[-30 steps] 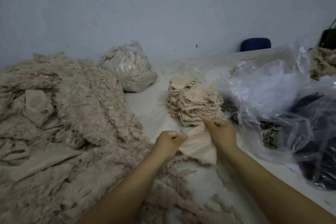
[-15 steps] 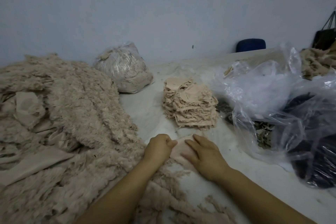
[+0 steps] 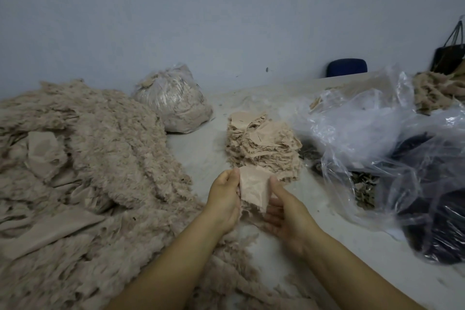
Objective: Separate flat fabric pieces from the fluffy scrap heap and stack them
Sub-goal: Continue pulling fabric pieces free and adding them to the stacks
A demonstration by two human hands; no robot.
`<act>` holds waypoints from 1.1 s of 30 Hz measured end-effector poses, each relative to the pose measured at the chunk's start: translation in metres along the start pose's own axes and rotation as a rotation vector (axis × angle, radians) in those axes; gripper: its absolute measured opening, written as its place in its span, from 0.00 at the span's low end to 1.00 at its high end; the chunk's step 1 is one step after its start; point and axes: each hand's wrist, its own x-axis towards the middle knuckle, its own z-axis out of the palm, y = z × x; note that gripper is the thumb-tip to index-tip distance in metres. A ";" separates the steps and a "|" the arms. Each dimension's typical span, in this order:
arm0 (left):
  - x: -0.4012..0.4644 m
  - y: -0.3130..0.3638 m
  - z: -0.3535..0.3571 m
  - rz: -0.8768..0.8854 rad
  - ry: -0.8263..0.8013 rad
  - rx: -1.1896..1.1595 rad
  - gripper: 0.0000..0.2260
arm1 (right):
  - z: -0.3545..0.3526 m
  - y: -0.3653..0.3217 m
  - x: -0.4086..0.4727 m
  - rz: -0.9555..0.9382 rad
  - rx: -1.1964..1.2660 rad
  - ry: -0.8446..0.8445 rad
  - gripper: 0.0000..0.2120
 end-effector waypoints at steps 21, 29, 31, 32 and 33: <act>-0.004 0.014 -0.037 0.108 -0.236 0.533 0.06 | -0.011 -0.037 0.022 -0.175 -0.432 -0.416 0.11; 0.013 0.005 -0.040 -0.047 -0.091 0.765 0.14 | -0.023 -0.021 0.046 -0.332 -0.667 0.240 0.16; 0.012 0.017 -0.047 0.122 -0.067 0.911 0.15 | -0.023 -0.016 0.044 -0.479 -0.903 0.360 0.20; 0.010 0.028 -0.052 0.197 -0.117 0.956 0.13 | -0.020 -0.010 0.039 -0.567 -0.919 0.345 0.18; 0.006 0.042 -0.059 0.233 -0.235 0.992 0.11 | -0.017 -0.002 0.032 -0.654 -0.922 0.288 0.15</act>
